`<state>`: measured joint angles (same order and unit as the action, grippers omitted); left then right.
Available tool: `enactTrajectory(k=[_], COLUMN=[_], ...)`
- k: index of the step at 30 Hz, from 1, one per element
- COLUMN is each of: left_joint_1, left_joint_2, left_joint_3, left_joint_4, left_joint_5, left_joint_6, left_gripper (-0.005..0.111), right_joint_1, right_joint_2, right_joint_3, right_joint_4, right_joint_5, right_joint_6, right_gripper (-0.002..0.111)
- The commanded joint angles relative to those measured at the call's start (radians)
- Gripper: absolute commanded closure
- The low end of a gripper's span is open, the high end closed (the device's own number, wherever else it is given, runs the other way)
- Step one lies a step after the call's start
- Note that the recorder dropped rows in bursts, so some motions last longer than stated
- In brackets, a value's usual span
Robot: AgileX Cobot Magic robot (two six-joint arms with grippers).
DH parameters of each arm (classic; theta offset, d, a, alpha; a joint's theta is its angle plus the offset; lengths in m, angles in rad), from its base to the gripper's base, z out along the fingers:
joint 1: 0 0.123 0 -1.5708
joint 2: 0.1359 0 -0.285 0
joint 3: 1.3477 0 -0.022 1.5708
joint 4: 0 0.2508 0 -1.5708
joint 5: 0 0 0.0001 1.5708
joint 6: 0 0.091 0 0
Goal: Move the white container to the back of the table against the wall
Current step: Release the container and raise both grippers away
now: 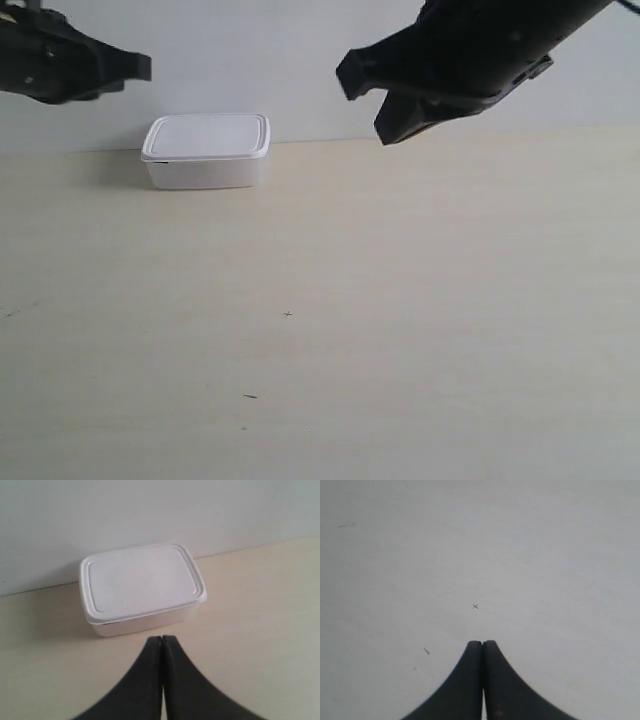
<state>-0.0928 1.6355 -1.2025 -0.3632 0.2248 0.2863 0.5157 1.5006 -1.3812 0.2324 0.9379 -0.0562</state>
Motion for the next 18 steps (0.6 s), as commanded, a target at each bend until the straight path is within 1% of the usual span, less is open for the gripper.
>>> enactTrajectory(k=[1, 6, 9, 12, 15, 18], left_joint_1=[0.003, 0.003, 0.003, 0.003, 0.003, 0.003], left_joint_2=[-0.285, -0.635, -0.827, -1.006, -1.201, -1.354], left_joint_3=[0.126, 0.248, 0.306, 0.358, 0.403, 0.441], left_joint_4=[-0.013, -0.011, -0.001, 0.008, 0.057, 0.106], left_joint_5=[0.007, 0.055, 0.142, 0.242, 0.335, 0.387], left_joint_6=[-0.044, -0.044, -0.047, -0.058, -0.112, -0.174], left_gripper=[0.107, 0.107, 0.107, 0.107, 0.107, 0.107], right_joint_1=[-0.003, -0.003, -0.003, -0.003, -0.003, -0.003], right_joint_2=[-0.144, -0.333, -0.450, -0.577, -0.704, -0.830], right_joint_3=[0.002, 0.032, 0.091, 0.179, 0.297, 0.411], right_joint_4=[-0.012, -0.056, -0.058, -0.055, -0.055, -0.055], right_joint_5=[0.060, 0.069, 0.069, 0.060, 0.034, -0.007], right_joint_6=[-0.001, 0.081, 0.107, 0.112, 0.112, 0.112], right_gripper=[0.108, 0.108, 0.108, 0.108, 0.108, 0.108])
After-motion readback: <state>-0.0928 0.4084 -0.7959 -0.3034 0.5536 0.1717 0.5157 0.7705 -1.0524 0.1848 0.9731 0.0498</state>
